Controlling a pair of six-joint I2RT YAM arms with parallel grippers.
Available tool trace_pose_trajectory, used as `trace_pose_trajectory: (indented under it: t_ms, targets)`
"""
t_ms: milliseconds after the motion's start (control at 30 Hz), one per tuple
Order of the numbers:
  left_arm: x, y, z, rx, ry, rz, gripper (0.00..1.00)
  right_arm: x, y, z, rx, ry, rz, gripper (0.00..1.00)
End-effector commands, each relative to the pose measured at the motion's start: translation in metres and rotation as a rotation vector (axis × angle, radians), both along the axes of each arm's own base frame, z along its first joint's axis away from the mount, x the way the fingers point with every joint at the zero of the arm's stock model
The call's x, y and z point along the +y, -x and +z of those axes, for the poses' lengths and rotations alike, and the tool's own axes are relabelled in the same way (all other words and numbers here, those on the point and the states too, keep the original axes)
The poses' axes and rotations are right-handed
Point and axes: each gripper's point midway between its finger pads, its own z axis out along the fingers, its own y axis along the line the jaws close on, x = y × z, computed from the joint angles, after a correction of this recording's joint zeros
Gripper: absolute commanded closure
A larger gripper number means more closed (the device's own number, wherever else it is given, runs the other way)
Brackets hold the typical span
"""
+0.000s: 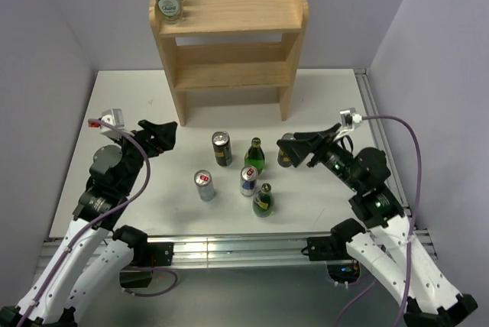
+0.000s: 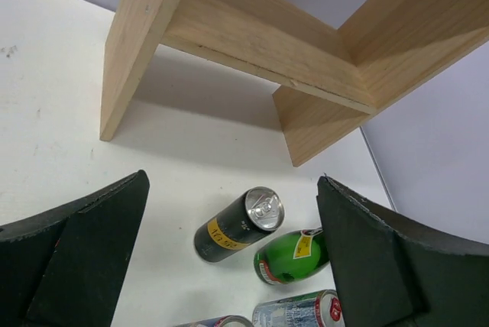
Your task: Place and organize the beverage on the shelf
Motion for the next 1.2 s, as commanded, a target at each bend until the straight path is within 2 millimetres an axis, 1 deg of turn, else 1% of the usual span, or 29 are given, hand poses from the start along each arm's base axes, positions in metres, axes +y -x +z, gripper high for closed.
trace_pose_trajectory:
  t_ms: [0,33,67,100,133,167,200,233,267,300,333,367,433,467,500,533,567,633,667,700,733,800,867,900,967,1033,1100,1167]
  targets:
    - [0.012,0.004,0.008,0.009,0.004,0.067,0.01,-0.002,0.025,-0.014,0.045,-0.017,0.032,0.0]
    - [0.016,0.005,0.005,0.038,-0.007,0.086,0.01,0.002,0.045,-0.01,0.007,-0.039,0.1,0.0]
    - [0.016,0.007,0.006,0.051,-0.005,0.089,0.01,0.004,0.053,-0.008,-0.022,-0.06,0.136,0.0]
    - [0.021,0.008,0.01,0.06,-0.003,0.117,0.01,0.01,0.062,-0.021,0.012,-0.086,0.19,0.0]
    - [0.024,0.01,0.003,0.093,-0.018,0.13,0.01,0.009,0.072,-0.019,-0.002,-0.117,0.213,0.0]
    - [0.026,0.012,0.001,0.107,-0.022,0.142,0.01,0.009,0.075,-0.028,0.041,-0.124,0.215,0.0]
    - [0.029,0.014,0.004,0.107,-0.014,0.155,0.01,0.01,0.079,-0.037,0.064,-0.12,0.225,0.0]
    - [0.032,0.016,-0.001,0.131,-0.025,0.163,0.01,0.008,0.085,-0.039,0.065,-0.12,0.229,0.0]
    - [0.033,0.019,0.0,0.137,-0.025,0.164,0.01,0.004,0.085,-0.05,0.108,-0.098,0.203,0.0]
    - [0.034,0.021,0.003,0.135,-0.023,0.162,0.01,0.002,0.087,-0.055,0.116,-0.085,0.192,0.0]
    - [0.035,0.025,-0.002,0.156,-0.037,0.161,0.01,-0.002,0.09,-0.055,0.117,-0.086,0.176,0.0]
    - [0.037,0.026,-0.004,0.167,-0.039,0.166,0.01,-0.005,0.09,-0.067,0.168,-0.066,0.157,0.0]
    - [0.039,0.029,-0.009,0.187,-0.048,0.173,0.01,-0.003,0.09,-0.081,0.243,-0.062,0.157,0.0]
    - [0.041,0.03,-0.014,0.208,-0.058,0.182,0.01,-0.003,0.088,-0.097,0.303,-0.052,0.143,0.0]
    - [0.042,0.031,-0.018,0.22,-0.064,0.184,0.01,-0.003,0.087,-0.104,0.328,-0.051,0.136,0.0]
    - [0.043,0.032,-0.02,0.229,-0.067,0.189,0.01,-0.006,0.085,-0.11,0.339,-0.046,0.113,0.0]
    - [0.043,0.033,-0.023,0.243,-0.07,0.187,0.01,-0.012,0.08,-0.124,0.367,-0.025,0.059,0.0]
    - [0.042,0.034,-0.025,0.244,-0.068,0.184,0.01,-0.016,0.074,-0.143,0.415,0.008,0.009,0.0]
    - [0.043,0.035,-0.025,0.243,-0.068,0.186,0.01,-0.017,0.073,-0.156,0.449,0.039,-0.001,0.0]
    - [0.043,0.036,-0.023,0.235,-0.064,0.184,0.01,-0.018,0.067,-0.169,0.489,0.082,-0.031,0.0]
    - [0.044,0.036,-0.022,0.228,-0.061,0.185,0.01,-0.021,0.064,-0.176,0.515,0.107,-0.058,0.0]
    - [0.045,0.037,-0.021,0.223,-0.064,0.19,0.01,-0.023,0.06,-0.175,0.5,0.146,-0.091,0.0]
    - [0.045,0.037,-0.021,0.224,-0.065,0.19,0.01,-0.019,0.06,-0.169,0.483,0.138,-0.095,0.0]
    - [0.045,0.037,-0.023,0.229,-0.066,0.191,0.02,-0.016,0.06,-0.174,0.505,0.159,-0.092,0.0]
    - [0.045,0.037,-0.023,0.23,-0.065,0.189,0.02,-0.004,0.063,-0.171,0.492,0.175,-0.056,0.0]
    - [0.045,0.037,-0.023,0.231,-0.066,0.191,0.02,0.01,0.069,-0.168,0.47,0.177,-0.014,0.0]
    - [0.046,0.038,-0.022,0.228,-0.067,0.195,0.02,0.014,0.073,-0.17,0.477,0.189,-0.022,0.0]
    - [0.046,0.038,-0.023,0.227,-0.065,0.192,0.02,0.02,0.082,-0.172,0.477,0.207,-0.007,0.0]
